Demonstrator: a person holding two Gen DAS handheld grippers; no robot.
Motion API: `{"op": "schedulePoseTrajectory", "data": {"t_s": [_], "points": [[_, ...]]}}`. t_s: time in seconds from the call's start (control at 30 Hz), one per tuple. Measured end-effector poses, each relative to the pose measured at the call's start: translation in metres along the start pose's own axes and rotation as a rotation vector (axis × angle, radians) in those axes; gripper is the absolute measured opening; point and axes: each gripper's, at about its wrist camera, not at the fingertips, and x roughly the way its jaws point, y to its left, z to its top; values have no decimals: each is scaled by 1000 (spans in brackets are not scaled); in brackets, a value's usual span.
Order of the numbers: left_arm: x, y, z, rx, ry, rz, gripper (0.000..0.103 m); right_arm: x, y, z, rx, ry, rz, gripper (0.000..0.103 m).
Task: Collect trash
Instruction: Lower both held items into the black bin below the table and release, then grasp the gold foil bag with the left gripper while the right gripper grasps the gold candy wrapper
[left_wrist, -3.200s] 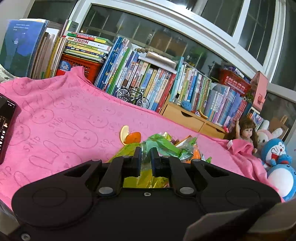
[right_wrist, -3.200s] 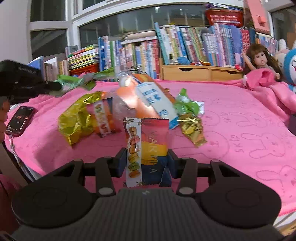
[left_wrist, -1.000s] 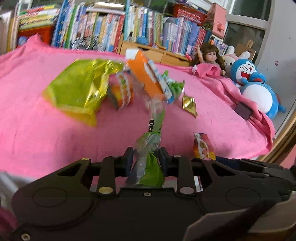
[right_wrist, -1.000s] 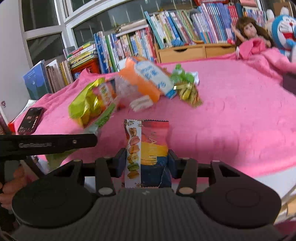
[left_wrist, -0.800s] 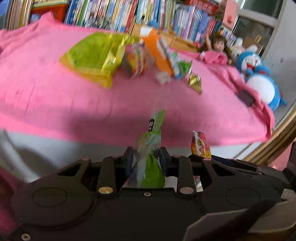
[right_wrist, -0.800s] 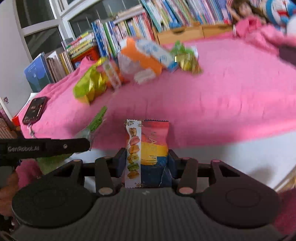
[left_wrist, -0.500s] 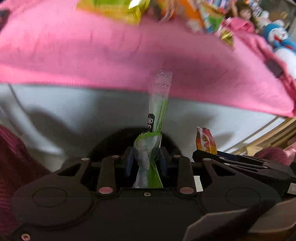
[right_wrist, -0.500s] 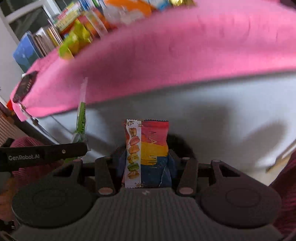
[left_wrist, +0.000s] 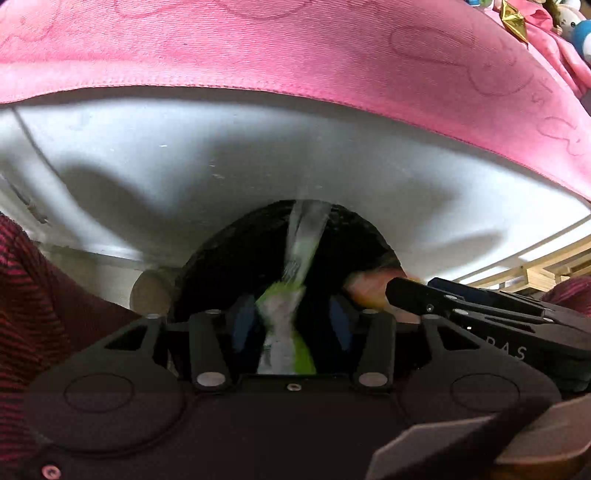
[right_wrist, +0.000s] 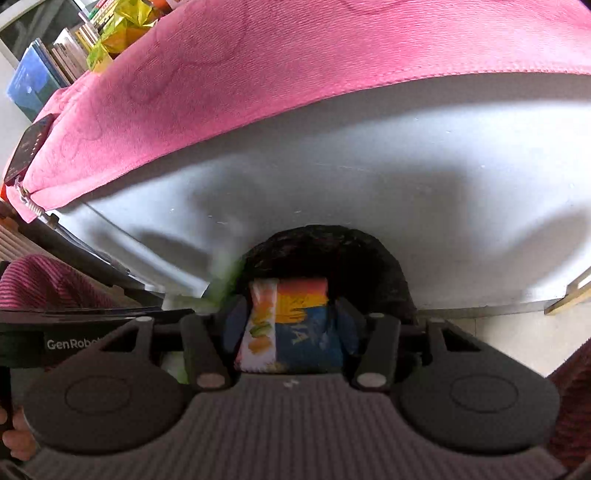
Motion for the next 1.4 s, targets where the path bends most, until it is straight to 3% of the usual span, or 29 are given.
{"op": "schedulePoseTrajectory", "data": {"t_s": [0.17, 0.37, 0.73, 0.87, 1.03, 1.27, 1.4], "points": [[-4, -4, 4, -12, -17, 50, 64, -7, -3, -1, -10, -15, 1, 79], [-23, -7, 12, -2, -113, 36, 74, -28, 5, 4, -57, -104, 8, 82], [-107, -25, 27, 112, -489, -68, 92, -122, 20, 40, -213, -463, 10, 90], [-126, -24, 44, 96, -583, -72, 94, -137, 16, 60, -227, -558, -60, 91], [-128, -19, 80, 54, -677, -7, 94, -125, 6, 91, -177, -615, -176, 92], [-94, 5, 130, -88, -676, 12, 94, -100, -14, 133, -149, -636, -310, 92], [-78, 5, 140, -81, -702, 38, 94, -89, -21, 147, -152, -631, -342, 90]]}}
